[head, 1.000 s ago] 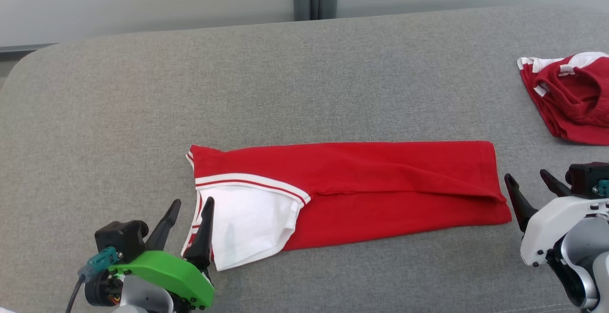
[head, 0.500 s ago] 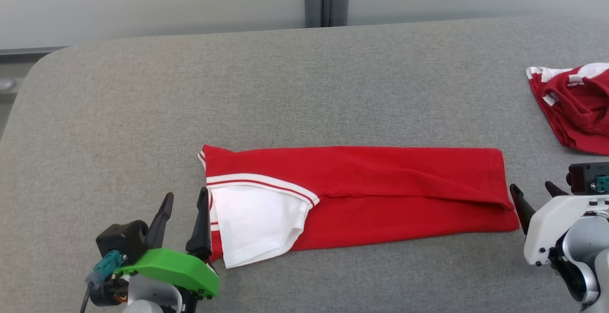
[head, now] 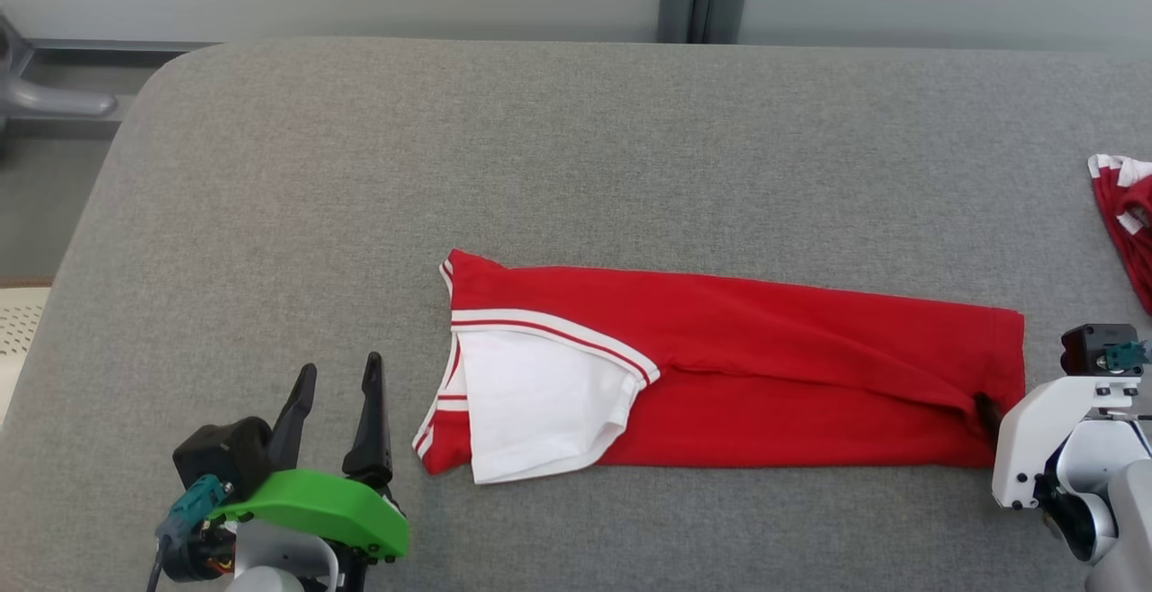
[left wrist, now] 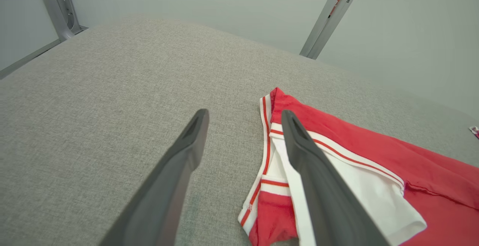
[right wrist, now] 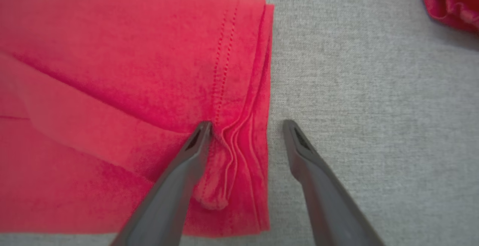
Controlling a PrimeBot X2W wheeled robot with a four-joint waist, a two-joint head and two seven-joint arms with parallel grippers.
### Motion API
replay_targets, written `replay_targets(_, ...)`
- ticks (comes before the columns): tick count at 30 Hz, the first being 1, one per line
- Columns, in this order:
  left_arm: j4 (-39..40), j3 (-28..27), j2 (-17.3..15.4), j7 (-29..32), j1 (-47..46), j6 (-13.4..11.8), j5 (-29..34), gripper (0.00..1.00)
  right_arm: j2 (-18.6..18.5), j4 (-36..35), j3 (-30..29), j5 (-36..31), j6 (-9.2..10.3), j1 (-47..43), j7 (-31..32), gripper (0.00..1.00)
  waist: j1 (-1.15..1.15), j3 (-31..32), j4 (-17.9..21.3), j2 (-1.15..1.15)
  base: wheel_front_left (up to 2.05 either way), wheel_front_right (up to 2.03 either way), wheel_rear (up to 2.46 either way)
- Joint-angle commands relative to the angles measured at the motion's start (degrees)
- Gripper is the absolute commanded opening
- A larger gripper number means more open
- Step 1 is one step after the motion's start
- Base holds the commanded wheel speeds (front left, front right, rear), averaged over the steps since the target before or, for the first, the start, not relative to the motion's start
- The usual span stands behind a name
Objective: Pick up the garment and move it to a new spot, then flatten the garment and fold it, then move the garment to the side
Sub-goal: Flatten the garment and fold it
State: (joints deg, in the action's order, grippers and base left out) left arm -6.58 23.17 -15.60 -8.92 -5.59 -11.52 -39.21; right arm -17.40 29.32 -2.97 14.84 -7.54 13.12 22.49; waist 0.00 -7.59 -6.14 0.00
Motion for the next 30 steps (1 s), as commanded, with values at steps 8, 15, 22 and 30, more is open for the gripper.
replay_targets(8, 0.7, 0.2, -0.8, 0.2, 1.4, -0.9, -0.1, 1.0, -1.8, 4.7, -0.5, 0.8, 0.18, 2.2, -2.6, 0.0, 0.0, 1.3, 2.5, 0.0, 0.0, 0.0, 0.0)
replay_targets(15, 1.0, 1.2, -0.4, 0.6, 1.0, -1.0, 0.3, 1.0, -6.0, 4.4, -3.9, 1.5, 0.13, 2.9, -3.2, 0.0, 0.0, 1.1, 5.9, 0.0, 0.0, 0.0, 0.0)
replay_targets(22, 1.0, 0.9, -1.0, 0.7, 0.6, -1.4, 0.3, 1.0, -5.1, 1.2, -4.5, 4.8, 0.11, 2.9, -2.0, 0.0, 0.0, 1.0, 8.4, 0.0, 0.0, 0.0, 0.0)
replay_targets(30, 0.8, 0.7, -1.4, 1.0, 0.3, -1.7, 0.1, 1.0, -1.9, -10.8, 3.1, 10.8, 0.09, 0.8, 1.1, 0.0, 0.0, 2.5, 8.2, 0.0, 0.0, 0.0, 0.0)
